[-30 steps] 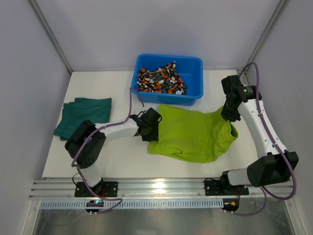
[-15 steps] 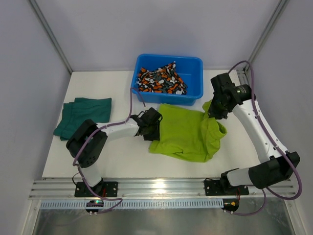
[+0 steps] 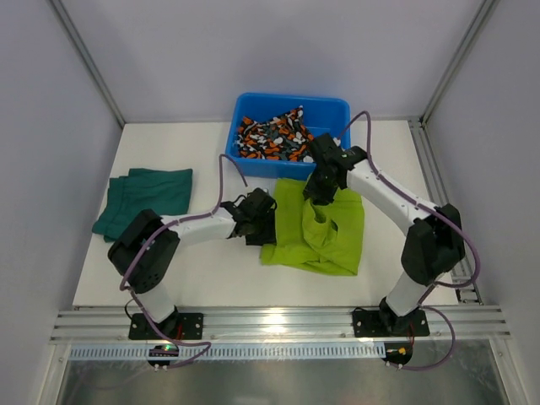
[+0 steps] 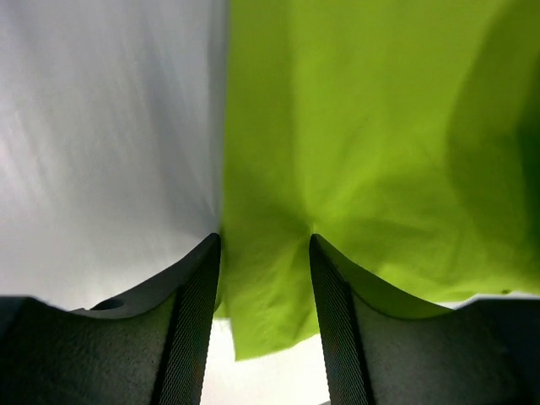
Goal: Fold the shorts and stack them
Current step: Fold the shorts at the center of the board, then smooth out the shorts at the center of the board.
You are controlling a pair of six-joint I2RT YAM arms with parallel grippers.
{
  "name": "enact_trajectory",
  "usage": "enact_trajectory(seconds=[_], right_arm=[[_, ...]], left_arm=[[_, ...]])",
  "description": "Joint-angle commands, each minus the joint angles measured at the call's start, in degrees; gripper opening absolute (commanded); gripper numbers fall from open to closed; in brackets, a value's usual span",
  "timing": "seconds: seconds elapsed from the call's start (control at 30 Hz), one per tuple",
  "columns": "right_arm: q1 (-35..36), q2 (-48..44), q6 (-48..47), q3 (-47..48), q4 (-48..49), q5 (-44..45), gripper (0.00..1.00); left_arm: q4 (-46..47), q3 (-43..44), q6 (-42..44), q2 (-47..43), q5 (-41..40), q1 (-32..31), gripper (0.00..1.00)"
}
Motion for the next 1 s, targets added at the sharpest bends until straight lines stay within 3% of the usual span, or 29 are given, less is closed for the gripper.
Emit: enact_trajectory(seconds=[0.0, 0.07, 0.17, 0.3, 0.4, 0.67, 0.83, 0.87, 0.97], right_arm=[[1.8, 4.4, 3.3, 2.4, 9.6, -3.3, 0.37], [3.4, 8.1, 0.7, 7.9, 5.7, -3.0, 0.41], [4.9, 9.1, -3.5, 11.6, 3.0, -4.5, 0.57], [5.2, 6.1, -6.0, 10.9, 1.7, -3.2, 0.59], [5.1, 2.5, -10.7, 9.7, 2.7, -3.9, 0.58], [5.1, -5.5, -18.9, -12.9, 16.6, -5.1, 0.58], [5.4, -7.5, -20.4, -27.0, 26.1, -9.0, 0.58], [5.4, -7.6, -20.8, -28.4, 27.2, -9.4, 0.58], [6.5, -7.4, -24.2, -29.6, 26.2, -7.0, 0.58]], left_arm=[[-5.5, -2.5, -2.6, -6.0, -1.2, 1.0, 0.49], [-8.1, -3.0, -3.7, -9.3, -2.4, 1.6, 0.52], [-11.9, -2.7, -4.0, -15.6, -5.1, 2.6, 0.54], [-15.9, 0.0, -3.7, -20.8, -8.9, 3.6, 0.55], [-15.4, 1.2, -1.9, -22.1, -7.1, 3.9, 0.56], [-6.1, 3.9, 2.2, -13.8, 8.5, 3.9, 0.48], [1.7, -3.1, -0.7, -10.7, 7.8, 2.8, 0.45], [2.3, -6.2, -1.5, -10.3, 7.4, 2.9, 0.4], [-0.6, -8.2, -5.0, -8.8, 4.4, 2.9, 0.38]])
